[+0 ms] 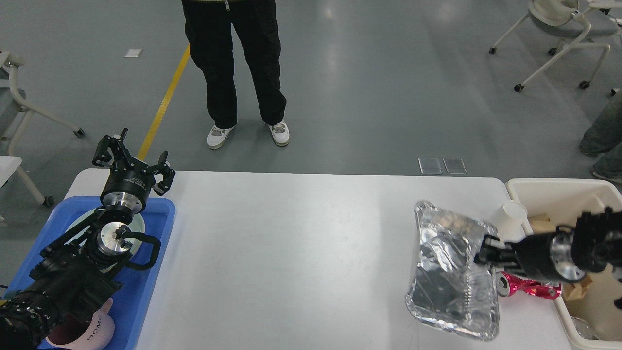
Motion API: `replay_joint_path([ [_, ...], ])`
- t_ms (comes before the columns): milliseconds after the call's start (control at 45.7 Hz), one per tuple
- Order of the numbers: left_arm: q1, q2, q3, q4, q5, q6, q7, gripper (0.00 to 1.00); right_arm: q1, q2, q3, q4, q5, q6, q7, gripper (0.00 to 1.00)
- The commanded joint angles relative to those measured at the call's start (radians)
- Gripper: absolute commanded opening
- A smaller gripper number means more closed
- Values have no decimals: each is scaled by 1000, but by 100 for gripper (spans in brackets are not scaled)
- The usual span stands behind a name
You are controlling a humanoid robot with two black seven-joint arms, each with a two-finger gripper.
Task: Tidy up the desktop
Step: 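Lift the foil tray and drop it into the white bin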
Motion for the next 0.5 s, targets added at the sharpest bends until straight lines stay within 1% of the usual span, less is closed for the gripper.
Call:
replay_joint_path([
  [0,0,0,0,0,0,0,0,96,285,137,10,-4,7,247,3,0],
  [66,0,0,0,0,0,0,0,96,324,216,28,-5,7,258,1,0],
  [131,0,0,0,0,0,0,0,96,325,262,41,-24,7,256,0,0],
  [219,0,0,0,0,0,0,0,96,289,287,36,-50,7,244,-8,0],
  [285,0,0,0,0,0,0,0,96,226,287,28,-102,9,215,-11,0],
  [372,0,0,0,0,0,0,0,96,131,279,-16,-250,9,189,-14,0],
  [482,0,0,0,0,0,0,0,96,-56,239,-54,-555,12,184,-12,0],
])
